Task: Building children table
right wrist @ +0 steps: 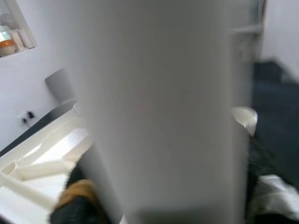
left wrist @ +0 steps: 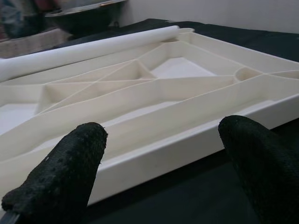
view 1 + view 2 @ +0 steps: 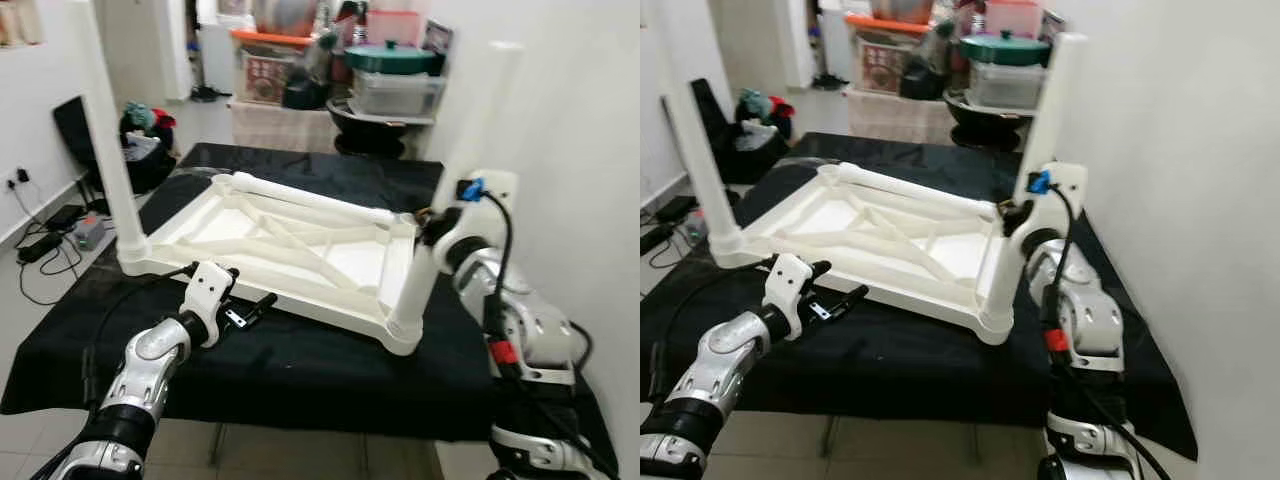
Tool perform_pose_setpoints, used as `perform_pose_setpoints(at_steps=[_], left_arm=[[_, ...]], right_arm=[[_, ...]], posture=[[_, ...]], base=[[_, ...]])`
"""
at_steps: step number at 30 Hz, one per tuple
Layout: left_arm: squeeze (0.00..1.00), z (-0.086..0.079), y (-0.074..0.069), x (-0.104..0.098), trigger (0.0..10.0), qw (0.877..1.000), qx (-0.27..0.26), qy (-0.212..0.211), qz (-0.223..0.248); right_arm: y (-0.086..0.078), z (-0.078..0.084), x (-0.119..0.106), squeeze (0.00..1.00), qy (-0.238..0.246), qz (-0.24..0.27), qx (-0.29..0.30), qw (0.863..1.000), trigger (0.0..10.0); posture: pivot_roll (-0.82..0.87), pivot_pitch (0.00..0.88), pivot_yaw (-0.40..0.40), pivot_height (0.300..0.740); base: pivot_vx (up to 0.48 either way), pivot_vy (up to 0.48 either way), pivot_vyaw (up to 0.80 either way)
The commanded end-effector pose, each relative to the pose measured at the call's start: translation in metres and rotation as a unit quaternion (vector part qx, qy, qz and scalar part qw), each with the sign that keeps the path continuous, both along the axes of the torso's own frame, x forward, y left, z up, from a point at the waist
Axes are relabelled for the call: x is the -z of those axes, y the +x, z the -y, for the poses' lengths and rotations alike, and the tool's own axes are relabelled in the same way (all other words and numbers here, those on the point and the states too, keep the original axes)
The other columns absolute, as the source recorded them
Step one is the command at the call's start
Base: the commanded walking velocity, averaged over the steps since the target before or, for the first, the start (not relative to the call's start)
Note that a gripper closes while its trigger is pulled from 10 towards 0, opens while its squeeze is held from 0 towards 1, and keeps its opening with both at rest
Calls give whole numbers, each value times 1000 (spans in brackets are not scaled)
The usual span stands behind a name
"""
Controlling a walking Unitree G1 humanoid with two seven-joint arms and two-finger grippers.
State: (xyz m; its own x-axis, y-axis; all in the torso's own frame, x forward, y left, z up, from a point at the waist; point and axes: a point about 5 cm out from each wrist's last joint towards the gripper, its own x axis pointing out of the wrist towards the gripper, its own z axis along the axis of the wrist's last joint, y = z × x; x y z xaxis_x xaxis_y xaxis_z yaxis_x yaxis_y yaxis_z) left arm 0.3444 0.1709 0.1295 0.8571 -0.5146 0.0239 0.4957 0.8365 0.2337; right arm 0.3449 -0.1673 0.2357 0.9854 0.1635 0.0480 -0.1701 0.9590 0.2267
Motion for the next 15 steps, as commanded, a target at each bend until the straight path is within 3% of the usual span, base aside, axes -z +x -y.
perform_pose_setpoints(at_steps=[1, 2, 3, 4, 5, 6, 7, 11, 15], left_arm=[[0, 2, 0, 1, 10000, 1000, 3, 5, 0], [0, 2, 0, 1, 10000, 1000, 3, 5, 0], [0, 0, 0, 1, 10000, 1000, 3, 4, -1], [0, 0, 0, 1, 10000, 1000, 3, 4, -1], [0, -1, -1, 2, 10000, 1000, 5, 5, -2], [0, -1, -1, 2, 10000, 1000, 6, 5, -3], [0, -1, -1, 2, 10000, 1000, 8, 6, -3], [0, -2, 0, 0, 10000, 1000, 7, 5, -1], [0, -4, 0, 0, 10000, 1000, 3, 5, 0]], right_arm=[[3, -1, -11, 1000, 13, 16, -16, 1000, 10000], [3, -2, -14, 1000, 16, 20, -24, 999, 10000], [1, -8, -22, 0, 15, 37, -88, 995, 10000], [-1, -11, -27, 0, 14, 48, -134, 990, 10000], [-16, -18, -30, 0, 2, 68, -265, 962, 10000], [-30, -22, -31, 0, -5, 76, -355, 932, 10000], [-55, -21, -22, 0, -62, 83, -487, 867, 10000], [-56, -21, -18, 0, -91, 73, -500, 858, 10000], [-59, -28, -22, 0, -86, 71, -532, 840, 10000]], posture=[[38, 0, -54, 740], [38, 0, -54, 740], [45, 0, -57, 740], [45, 0, -54, 740], [45, 0, -54, 740], [45, 0, -54, 740], [60, 0, -65, 740], [66, 0, -70, 740], [66, 0, -68, 740]], base=[[0, 0, 0], [0, 0, 0], [0, 0, 0], [0, 0, 0], [0, 0, 0], [0, 0, 0], [0, 0, 0], [0, 0, 0], [0, 0, 0]])
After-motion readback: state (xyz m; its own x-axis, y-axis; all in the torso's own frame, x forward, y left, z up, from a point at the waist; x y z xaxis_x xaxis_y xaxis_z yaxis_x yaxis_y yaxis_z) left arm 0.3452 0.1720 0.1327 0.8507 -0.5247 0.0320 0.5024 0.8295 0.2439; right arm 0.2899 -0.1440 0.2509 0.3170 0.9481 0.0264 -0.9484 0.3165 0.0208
